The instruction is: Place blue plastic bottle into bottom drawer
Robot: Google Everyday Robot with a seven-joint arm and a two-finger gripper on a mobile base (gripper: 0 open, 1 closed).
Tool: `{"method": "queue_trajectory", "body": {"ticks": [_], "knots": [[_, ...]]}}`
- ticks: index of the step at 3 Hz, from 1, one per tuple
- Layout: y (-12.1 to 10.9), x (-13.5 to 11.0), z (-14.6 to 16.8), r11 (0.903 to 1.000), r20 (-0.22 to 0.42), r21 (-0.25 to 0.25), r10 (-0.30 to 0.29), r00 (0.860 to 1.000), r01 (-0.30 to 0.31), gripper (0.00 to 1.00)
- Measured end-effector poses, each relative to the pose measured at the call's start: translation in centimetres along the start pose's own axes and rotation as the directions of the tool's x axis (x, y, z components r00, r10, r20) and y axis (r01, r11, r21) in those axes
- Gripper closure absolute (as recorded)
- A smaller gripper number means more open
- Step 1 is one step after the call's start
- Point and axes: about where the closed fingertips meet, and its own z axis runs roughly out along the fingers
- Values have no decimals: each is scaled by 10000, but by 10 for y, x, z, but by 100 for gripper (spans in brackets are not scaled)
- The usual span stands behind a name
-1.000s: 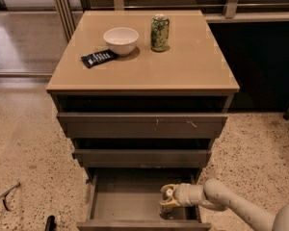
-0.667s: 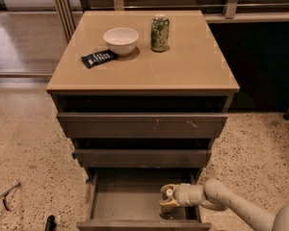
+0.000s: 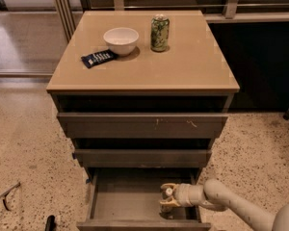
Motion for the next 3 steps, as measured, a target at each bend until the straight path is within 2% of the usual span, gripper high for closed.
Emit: {"method": "queue_trajectory", "body": {"ticks": [1, 3], "knots": [[0, 0, 0, 10000, 0, -1, 0, 10000, 0, 4], [0, 0, 0, 10000, 1, -2, 0, 10000, 0, 0]]}}
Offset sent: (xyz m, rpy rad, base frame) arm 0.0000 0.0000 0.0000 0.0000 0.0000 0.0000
